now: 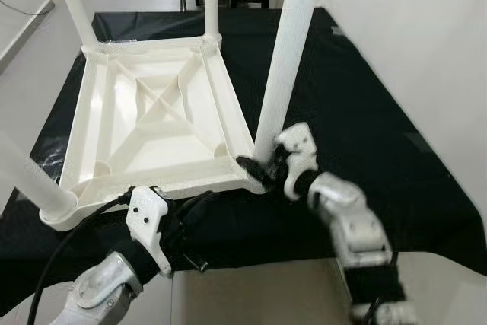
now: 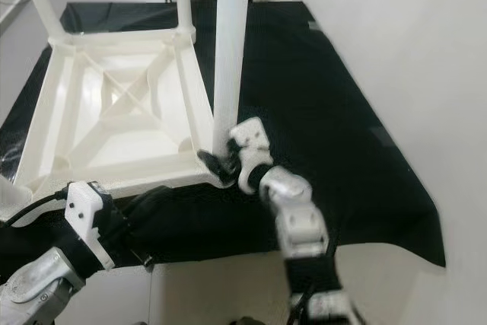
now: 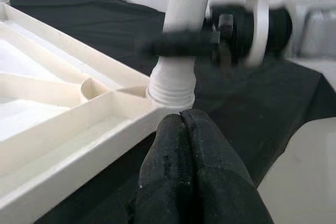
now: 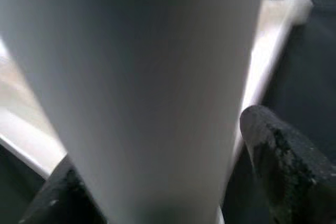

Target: Building children table

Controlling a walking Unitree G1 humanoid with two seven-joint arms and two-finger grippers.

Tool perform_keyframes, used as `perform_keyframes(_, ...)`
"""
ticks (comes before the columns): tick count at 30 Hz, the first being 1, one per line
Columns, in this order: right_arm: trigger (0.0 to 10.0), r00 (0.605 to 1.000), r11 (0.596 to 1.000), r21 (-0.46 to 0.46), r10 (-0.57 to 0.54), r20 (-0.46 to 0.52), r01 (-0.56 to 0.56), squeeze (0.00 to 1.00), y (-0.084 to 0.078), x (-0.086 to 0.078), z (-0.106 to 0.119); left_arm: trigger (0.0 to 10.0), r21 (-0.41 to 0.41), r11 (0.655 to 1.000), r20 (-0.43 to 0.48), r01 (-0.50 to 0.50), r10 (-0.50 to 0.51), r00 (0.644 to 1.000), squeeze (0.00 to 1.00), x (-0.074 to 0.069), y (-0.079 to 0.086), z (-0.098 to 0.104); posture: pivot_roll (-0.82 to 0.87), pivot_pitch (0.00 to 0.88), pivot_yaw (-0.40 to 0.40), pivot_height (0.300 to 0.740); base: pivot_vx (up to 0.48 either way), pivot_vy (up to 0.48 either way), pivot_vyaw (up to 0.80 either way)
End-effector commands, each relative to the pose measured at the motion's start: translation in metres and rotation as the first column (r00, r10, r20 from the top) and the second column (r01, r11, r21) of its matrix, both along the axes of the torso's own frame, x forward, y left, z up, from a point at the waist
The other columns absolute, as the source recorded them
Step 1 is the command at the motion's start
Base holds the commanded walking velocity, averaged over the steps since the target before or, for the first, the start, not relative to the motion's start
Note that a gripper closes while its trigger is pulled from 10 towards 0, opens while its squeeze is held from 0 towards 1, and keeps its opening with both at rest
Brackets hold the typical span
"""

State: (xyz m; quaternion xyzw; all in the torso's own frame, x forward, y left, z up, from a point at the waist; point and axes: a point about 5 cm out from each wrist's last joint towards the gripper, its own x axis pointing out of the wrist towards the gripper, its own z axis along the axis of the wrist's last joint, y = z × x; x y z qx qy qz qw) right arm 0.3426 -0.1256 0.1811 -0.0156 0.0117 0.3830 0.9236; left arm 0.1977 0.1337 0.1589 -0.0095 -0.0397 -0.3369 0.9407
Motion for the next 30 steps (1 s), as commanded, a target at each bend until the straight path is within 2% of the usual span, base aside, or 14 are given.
perform_keyframes(1, 10.0, 0.998, 0.996, 0.045, 0.07, 0.008, -0.07, 0.0, -0.008, 0.005, 0.002, 10.0, 0.03, 1.0, 0.001, -0.008, 0.008, 1.0, 0.0, -0.002, 0.0, -0.004, 0.12, 0.103, -0.074, 0.74, 0.0, 0.0, 0.0)
perform_keyframes(3, 10.0, 0.989, 0.988, 0.039, 0.15, -0.002, -0.15, 0.0, -0.016, 0.011, 0.003, 10.0, 0.043, 0.999, 0.006, -0.019, 0.018, 1.0, 0.0, -0.004, -0.001, -0.006, 0.12, 0.091, -0.08, 0.74, 0.0, 0.0, 0.0)
perform_keyframes(6, 10.0, 0.978, 0.978, 0.012, 0.208, -0.03, -0.208, 0.0, -0.02, 0.014, 0.0, 10.0, 0.046, 0.999, 0.005, -0.029, 0.028, 1.0, 0.0, -0.005, -0.002, -0.008, 0.13, 0.084, -0.083, 0.74, 0.0, 0.0, 0.0)
perform_keyframes(9, 10.0, 0.976, 0.977, 0.014, 0.214, -0.05, -0.213, 0.0, -0.025, 0.021, 0.001, 10.0, 0.055, 0.998, 0.001, -0.035, 0.035, 0.999, 0.0, -0.008, -0.004, -0.012, 0.14, 0.076, -0.09, 0.74, 0.0, 0.0, 0.0)
perform_keyframes(10, 2.3, 0.975, 0.977, 0.02, 0.214, -0.055, -0.213, 0.0, -0.027, 0.025, 0.003, 10.0, 0.057, 0.998, 0.0, -0.04, 0.04, 0.999, 0.0, -0.01, -0.005, -0.013, 0.14, 0.073, -0.093, 0.74, 0.0, 0.0, 0.0)
perform_keyframes(11, 2.3, 0.975, 0.977, 0.02, 0.214, -0.055, -0.213, 0.0, -0.027, 0.025, 0.003, 10.0, 0.057, 0.998, 0.0, -0.04, 0.04, 0.999, 0.0, -0.01, -0.005, -0.013, 0.14, 0.073, -0.093, 0.74, 0.0, 0.0, 0.0)
perform_keyframes(12, 0.0, 0.973, 0.975, 0.029, 0.223, -0.06, -0.221, 0.0, -0.031, 0.028, 0.006, 10.0, 0.065, 0.997, -0.001, -0.045, 0.045, 0.999, 0.0, -0.012, -0.006, -0.015, 0.15, 0.067, -0.099, 0.74, 0.0, 0.0, 0.0)
perform_keyframes(21, 0.0, 0.984, 0.986, 0.014, 0.169, -0.065, -0.168, 0.0, -0.053, 0.033, 0.007, 10.0, 0.131, 0.986, 0.086, -0.098, 0.087, 0.992, 0.0, -0.008, -0.009, -0.016, 0.14, 0.038, -0.108, 0.74, 0.0, 0.0, 0.0)
perform_keyframes(22, 0.0, 0.984, 0.986, -0.009, 0.164, -0.062, -0.165, 0.0, -0.058, 0.031, 0.004, 10.0, 0.148, 0.982, 0.115, -0.119, 0.102, 0.988, 0.0, -0.008, -0.01, -0.015, 0.13, 0.037, -0.109, 0.74, 0.0, 0.0, 0.0)
perform_keyframes(24, 0.0, 0.991, 0.99, -0.075, 0.118, -0.063, -0.123, 0.0, -0.064, 0.027, -0.004, 10.0, 0.134, 0.982, 0.106, -0.13, 0.117, 0.988, 0.0, -0.011, -0.012, -0.015, 0.12, 0.034, -0.116, 0.74, 0.0, 0.0, 0.0)
perform_keyframes(25, 0.0, 0.991, 0.99, -0.075, 0.118, -0.063, -0.123, 0.0, -0.064, 0.027, -0.004, 10.0, 0.134, 0.982, 0.106, -0.13, 0.117, 0.988, 0.0, -0.011, -0.012, -0.015, 0.12, 0.034, -0.116, 0.74, 0.0, 0.0, 0.0)
perform_keyframes(27, 0.0, 0.994, 0.991, -0.129, 0.012, -0.11, -0.026, 0.0, -0.068, 0.026, -0.017, 10.0, 0.091, 0.987, 0.09, -0.133, 0.125, 0.988, 0.0, -0.017, -0.015, -0.013, 0.12, 0.037, -0.126, 0.74, 0.0, 0.0, 0.0)
perform_keyframes(29, 0.0, 0.962, 0.958, -0.21, -0.23, -0.146, 0.197, 0.0, -0.064, 0.015, -0.042, 10.0, 0.071, 0.985, 0.077, -0.154, 0.149, 0.986, 0.0, -0.023, -0.016, -0.016, 0.13, 0.043, -0.137, 0.74, 0.0, 0.0, 0.0)
perform_keyframes(30, 0.0, 0.962, 0.958, -0.21, -0.23, -0.146, 0.197, 0.0, -0.064, 0.015, -0.042, 10.0, 0.071, 0.985, 0.077, -0.154, 0.149, 0.986, 0.0, -0.023, -0.016, -0.016, 0.13, 0.043, -0.137, 0.74, 0.0, 0.0, 0.0)
